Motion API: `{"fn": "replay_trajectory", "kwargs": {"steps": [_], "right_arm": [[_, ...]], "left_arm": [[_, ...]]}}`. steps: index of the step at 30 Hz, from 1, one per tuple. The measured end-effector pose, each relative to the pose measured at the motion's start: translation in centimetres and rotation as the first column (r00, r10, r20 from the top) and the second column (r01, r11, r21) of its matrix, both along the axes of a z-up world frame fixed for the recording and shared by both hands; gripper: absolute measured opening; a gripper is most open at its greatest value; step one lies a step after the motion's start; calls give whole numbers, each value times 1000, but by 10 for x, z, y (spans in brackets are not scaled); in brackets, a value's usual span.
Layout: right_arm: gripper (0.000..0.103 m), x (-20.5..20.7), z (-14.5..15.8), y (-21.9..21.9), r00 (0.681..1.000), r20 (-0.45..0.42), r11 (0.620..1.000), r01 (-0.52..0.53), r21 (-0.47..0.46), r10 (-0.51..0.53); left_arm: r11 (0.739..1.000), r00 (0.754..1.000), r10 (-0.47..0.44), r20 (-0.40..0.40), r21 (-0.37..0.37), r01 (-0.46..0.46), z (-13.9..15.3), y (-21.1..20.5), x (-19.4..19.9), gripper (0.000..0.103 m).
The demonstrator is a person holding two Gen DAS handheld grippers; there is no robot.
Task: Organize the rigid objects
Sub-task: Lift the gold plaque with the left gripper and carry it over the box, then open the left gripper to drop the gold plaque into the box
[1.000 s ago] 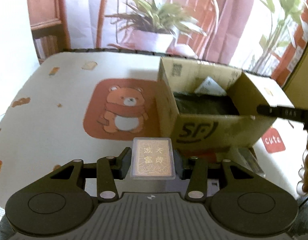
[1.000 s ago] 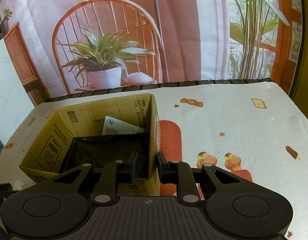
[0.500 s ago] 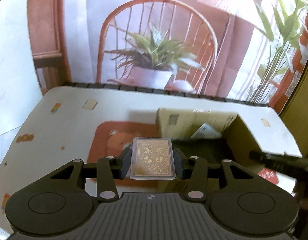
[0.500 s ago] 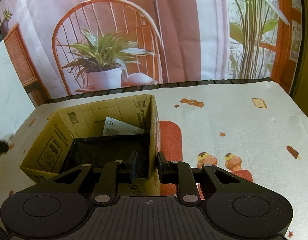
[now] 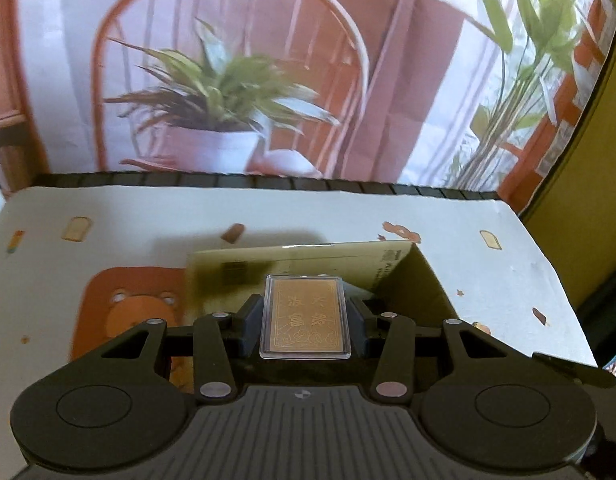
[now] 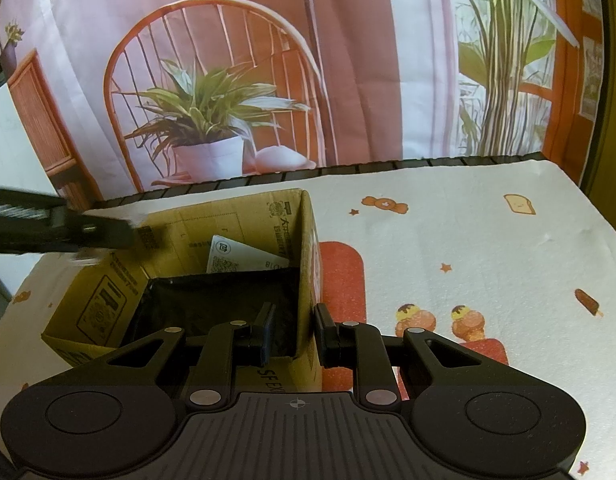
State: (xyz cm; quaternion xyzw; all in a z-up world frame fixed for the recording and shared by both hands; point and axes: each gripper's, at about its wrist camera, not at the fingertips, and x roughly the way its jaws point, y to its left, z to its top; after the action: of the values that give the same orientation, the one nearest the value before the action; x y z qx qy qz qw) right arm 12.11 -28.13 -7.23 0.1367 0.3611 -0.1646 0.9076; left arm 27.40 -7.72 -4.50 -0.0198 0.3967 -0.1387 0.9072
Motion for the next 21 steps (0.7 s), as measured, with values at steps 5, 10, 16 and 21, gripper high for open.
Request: {"fn": "replay_trajectory", "kwargs": {"steps": [5, 10, 16, 21], "right_arm": [[19, 0, 0, 0, 1000, 0, 1000, -1, 4, 1], [20, -1, 0, 0, 1000, 9, 1000, -6, 10, 6], [20, 0, 0, -3, 1000, 9, 1000, -12, 15, 12], [20, 0, -2, -4, 1000, 4, 1000, -12, 23, 12]], "left_arm": [[999, 997, -37, -66, 18, 38, -18, -20, 24, 48], [998, 987, -62, -149, 22, 66, -39, -34, 44, 48], [997, 982, -53, -181, 38, 61, -51, -42, 56, 48], [997, 977, -46, -207, 49, 57, -60, -45, 63, 48]]}}
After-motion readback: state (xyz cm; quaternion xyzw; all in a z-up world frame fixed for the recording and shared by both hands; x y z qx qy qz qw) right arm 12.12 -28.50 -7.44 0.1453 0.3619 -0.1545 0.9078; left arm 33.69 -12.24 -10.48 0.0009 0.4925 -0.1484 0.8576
